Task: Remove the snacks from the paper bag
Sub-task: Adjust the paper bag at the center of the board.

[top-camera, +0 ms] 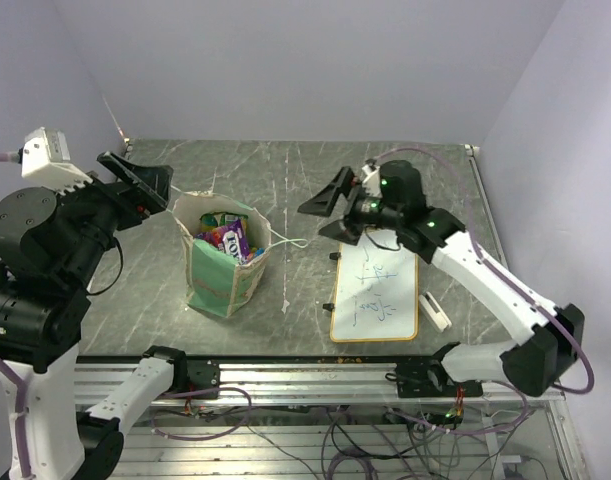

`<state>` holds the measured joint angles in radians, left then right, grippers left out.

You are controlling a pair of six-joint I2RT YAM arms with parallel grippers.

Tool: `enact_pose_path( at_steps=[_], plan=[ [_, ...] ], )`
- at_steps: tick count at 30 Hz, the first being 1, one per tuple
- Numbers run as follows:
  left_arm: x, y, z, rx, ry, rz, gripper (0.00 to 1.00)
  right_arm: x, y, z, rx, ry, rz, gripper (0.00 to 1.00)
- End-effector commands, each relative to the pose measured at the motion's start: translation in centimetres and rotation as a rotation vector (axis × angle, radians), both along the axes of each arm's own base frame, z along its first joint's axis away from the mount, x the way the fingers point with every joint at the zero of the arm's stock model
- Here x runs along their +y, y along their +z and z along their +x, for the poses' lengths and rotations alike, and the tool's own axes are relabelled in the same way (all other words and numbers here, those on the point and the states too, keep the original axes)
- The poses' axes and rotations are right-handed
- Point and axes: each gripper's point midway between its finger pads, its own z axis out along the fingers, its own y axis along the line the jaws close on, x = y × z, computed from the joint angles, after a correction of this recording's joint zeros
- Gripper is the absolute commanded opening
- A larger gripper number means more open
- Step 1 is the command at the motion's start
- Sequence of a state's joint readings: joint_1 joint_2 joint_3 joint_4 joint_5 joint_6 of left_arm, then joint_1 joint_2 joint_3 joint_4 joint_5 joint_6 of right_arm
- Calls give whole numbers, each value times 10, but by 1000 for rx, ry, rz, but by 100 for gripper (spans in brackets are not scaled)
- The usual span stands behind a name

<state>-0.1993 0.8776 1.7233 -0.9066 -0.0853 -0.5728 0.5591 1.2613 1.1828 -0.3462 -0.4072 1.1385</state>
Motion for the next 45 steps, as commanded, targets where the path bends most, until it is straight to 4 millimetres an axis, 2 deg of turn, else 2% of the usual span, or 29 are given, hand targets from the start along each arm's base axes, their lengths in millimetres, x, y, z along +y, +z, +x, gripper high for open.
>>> enact_pose_path(
  at_steps=[1,7,12,18,22,28,31,33,36,45],
  plan=[
    [-1,-1,-13,17,-9,-50,94,33,2,-10,124,4,51,100],
    [0,-2,-23,24,-4,-73,94,69,6,-18,171,19,122,100],
    [2,-7,-28,36,5,-87,93,90,4,-19,182,42,123,99],
    [-1,-10,-29,44,-6,-111,92,112,3,-20,177,67,117,93],
    [-1,-11,-30,58,-5,-110,90,115,4,-23,166,72,114,64],
    [-2,-18,-26,87,-5,-106,87,102,0,-24,138,26,83,50],
    [-4,-21,-22,100,-12,-104,86,107,8,-27,130,51,143,40],
    [-6,-22,-20,109,-19,-106,85,113,23,-29,122,75,218,40],
    [-9,-24,-18,119,-32,-112,83,115,36,-26,86,75,242,43],
    [-9,-22,-21,127,-35,-105,82,128,38,-22,93,107,281,49]
  ],
)
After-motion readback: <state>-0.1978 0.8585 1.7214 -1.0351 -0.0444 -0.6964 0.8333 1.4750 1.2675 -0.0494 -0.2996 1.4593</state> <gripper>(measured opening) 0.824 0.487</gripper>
